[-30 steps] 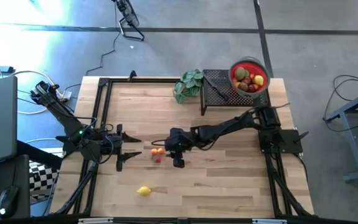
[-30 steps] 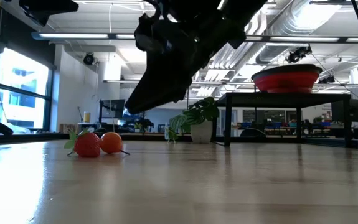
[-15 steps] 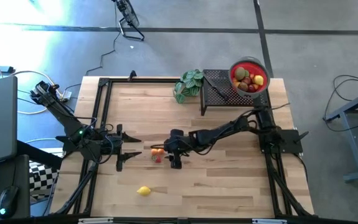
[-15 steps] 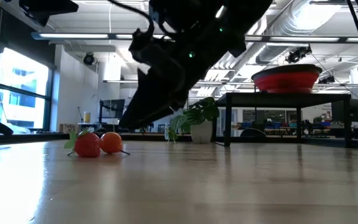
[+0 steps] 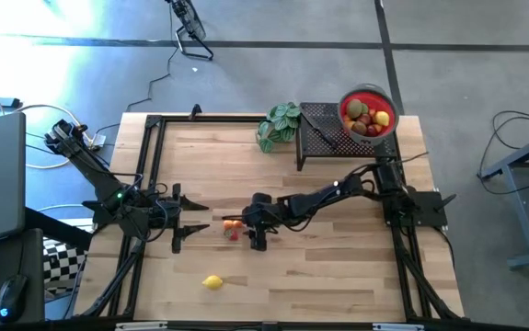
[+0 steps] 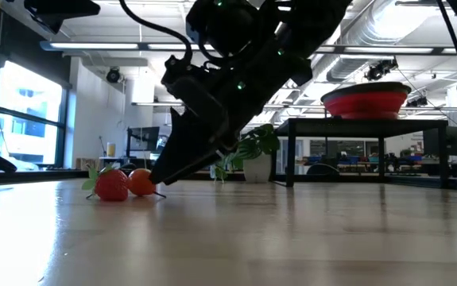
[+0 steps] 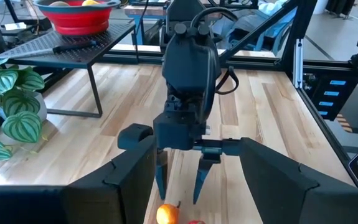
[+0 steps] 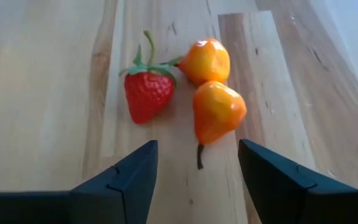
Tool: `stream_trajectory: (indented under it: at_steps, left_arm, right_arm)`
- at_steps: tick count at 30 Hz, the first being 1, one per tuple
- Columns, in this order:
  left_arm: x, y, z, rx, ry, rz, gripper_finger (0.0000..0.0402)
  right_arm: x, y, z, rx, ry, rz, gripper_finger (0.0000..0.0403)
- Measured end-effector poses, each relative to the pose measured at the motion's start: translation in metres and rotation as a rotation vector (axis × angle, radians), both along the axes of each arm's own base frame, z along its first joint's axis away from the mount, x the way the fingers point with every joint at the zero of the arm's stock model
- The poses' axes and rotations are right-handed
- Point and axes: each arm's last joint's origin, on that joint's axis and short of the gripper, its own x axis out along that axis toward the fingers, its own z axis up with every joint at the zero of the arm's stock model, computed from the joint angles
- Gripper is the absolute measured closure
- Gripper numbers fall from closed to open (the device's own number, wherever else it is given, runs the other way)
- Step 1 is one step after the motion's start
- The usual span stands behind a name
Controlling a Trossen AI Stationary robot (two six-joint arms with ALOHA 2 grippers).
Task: Pick & Place Fruit
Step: Put the orange pear into the red strainer bowl
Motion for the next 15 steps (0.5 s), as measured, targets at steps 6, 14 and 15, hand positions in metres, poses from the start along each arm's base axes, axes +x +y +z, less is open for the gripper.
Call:
stream_trajectory:
  at_steps: [6,14,15]
  left_arm:
    - [0.0,0.0,0.0,0.0,0.0,0.0,0.0179]
    - [0.0,0.0,0.0,0.0,0.0,0.0,0.0179]
    - [0.0,0.0,0.0,0.0,0.0,0.0,0.0179]
  right_arm:
    - [0.0,-0.0003,-0.0001,-0.008,-0.001,-0.007,0.0188]
    - [0.0,-0.0004,-0.0001,-0.02,-0.002,-0.018,0.0188]
    - [0.0,-0.0004,-0.0001,-0.02,-0.002,-0.018,0.0188]
